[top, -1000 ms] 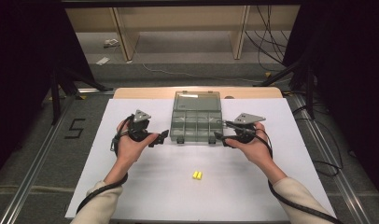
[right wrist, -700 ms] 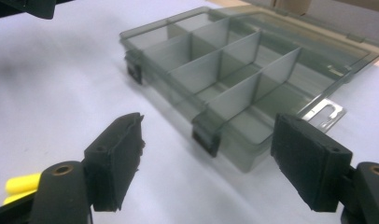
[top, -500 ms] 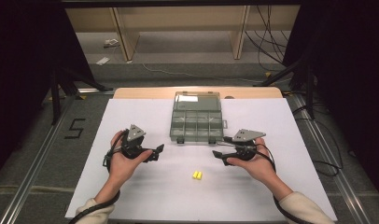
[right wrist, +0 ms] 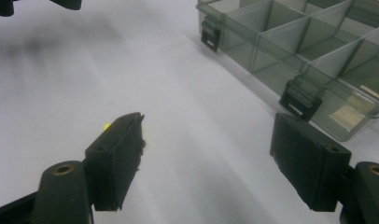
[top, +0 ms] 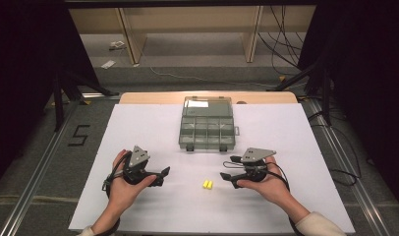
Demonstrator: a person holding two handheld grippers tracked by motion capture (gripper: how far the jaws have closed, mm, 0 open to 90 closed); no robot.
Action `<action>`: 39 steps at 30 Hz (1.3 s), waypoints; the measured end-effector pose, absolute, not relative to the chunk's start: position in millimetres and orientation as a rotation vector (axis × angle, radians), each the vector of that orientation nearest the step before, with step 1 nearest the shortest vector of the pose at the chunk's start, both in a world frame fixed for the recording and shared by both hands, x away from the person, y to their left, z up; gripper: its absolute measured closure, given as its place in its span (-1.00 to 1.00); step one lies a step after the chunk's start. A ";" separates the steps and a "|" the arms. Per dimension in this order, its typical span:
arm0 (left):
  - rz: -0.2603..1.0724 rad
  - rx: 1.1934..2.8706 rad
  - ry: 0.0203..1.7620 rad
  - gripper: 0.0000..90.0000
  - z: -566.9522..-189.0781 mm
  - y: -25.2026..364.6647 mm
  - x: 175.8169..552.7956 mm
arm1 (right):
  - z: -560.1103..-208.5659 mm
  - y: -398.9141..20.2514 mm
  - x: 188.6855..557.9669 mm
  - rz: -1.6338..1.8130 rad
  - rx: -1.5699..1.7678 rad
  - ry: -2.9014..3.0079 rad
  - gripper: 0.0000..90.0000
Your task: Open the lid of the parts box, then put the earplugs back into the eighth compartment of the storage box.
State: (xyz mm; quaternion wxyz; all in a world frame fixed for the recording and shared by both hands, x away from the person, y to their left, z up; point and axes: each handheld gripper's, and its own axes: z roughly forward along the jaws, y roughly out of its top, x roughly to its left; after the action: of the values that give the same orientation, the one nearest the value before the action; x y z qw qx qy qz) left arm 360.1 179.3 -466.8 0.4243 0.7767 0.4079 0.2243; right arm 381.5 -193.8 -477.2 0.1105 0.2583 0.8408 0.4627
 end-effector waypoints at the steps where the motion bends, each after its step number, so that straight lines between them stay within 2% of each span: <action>1: 0.558 1.941 1.024 -1.00 -467.1 180.2 358.7 | -477.5 -192.8 380.3 1.353 0.753 2.473 -0.40; 39: 0.560 1.934 0.984 -1.00 -465.0 175.7 355.1 | -482.3 -162.1 361.4 1.365 0.623 2.554 -0.32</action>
State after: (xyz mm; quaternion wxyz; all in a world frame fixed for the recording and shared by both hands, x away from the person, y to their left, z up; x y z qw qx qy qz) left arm 355.1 175.7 -465.0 0.4352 0.7769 0.3954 0.2250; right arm 361.4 -162.1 -482.3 0.0897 0.2095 0.8588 0.4589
